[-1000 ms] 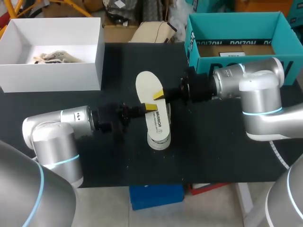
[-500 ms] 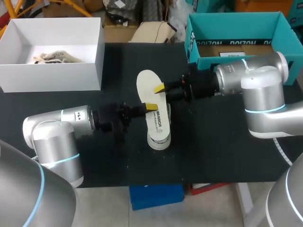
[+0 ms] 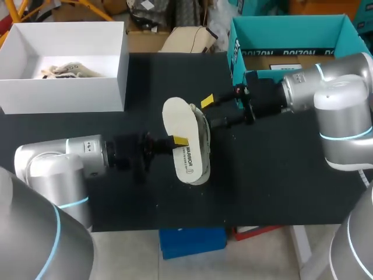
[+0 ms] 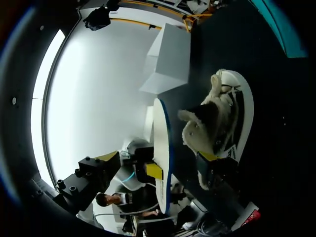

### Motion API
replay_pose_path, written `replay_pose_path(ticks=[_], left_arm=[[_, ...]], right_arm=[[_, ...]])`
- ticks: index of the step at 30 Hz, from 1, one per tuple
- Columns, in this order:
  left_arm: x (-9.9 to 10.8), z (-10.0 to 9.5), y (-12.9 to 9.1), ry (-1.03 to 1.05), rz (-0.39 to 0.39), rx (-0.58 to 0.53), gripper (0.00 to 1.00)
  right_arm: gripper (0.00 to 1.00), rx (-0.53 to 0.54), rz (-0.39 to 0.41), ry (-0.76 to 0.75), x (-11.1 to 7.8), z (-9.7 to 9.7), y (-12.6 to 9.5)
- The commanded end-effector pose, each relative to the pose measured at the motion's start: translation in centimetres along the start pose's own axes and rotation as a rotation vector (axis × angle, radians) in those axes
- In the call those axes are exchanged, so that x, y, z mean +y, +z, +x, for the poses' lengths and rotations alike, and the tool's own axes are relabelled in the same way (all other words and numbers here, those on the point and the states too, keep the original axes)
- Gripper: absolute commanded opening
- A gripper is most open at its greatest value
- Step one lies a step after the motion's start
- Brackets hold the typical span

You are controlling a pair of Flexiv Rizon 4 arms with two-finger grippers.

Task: Take the shoe out of the shoebox, open the shoe tongue, remove and reinsert the insole, then place the shoe into the shoebox

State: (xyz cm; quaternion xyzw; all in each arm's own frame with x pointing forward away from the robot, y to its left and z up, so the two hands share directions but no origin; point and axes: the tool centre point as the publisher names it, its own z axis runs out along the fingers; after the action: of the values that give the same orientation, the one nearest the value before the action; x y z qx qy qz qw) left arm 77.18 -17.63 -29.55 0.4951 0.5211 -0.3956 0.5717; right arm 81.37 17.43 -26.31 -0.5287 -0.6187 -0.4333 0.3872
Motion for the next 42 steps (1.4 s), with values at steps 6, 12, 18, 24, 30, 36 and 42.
replay_pose_path(ticks=[6, 12, 18, 24, 30, 36, 42], left_arm=[[-2.5, -0.9, -2.2, 0.046, 0.096, 0.076, 0.00], [-2.5, -0.9, -2.2, 0.046, 0.096, 0.076, 0.00], [-2.5, -0.9, -2.2, 0.046, 0.096, 0.076, 0.00], [-4.1, -1.3, -2.7, 0.226, 0.157, 0.113, 0.00], [-5.3, -0.9, -3.7, 0.398, 0.210, 0.150, 0.00], [-6.1, -0.5, -4.5, 0.449, 0.217, 0.105, 0.00], [-6.2, -0.4, -4.5, 0.437, 0.206, 0.109, 0.00]], right_arm=[[1.00, -0.137, -0.041, 0.005, -1.4, 1.1, -4.3], [1.00, -0.137, -0.041, 0.005, -1.4, 1.1, -4.3], [1.00, -0.137, -0.041, 0.005, -1.4, 1.1, -4.3], [1.00, -0.137, -0.041, 0.005, -1.4, 1.1, -4.3], [1.00, -0.137, -0.041, 0.005, -1.4, 1.1, -4.3], [1.00, -0.165, -0.049, 0.009, -1.8, 1.2, -4.9], [1.00, -0.199, -0.042, 0.019, -2.4, 1.2, -5.7]])
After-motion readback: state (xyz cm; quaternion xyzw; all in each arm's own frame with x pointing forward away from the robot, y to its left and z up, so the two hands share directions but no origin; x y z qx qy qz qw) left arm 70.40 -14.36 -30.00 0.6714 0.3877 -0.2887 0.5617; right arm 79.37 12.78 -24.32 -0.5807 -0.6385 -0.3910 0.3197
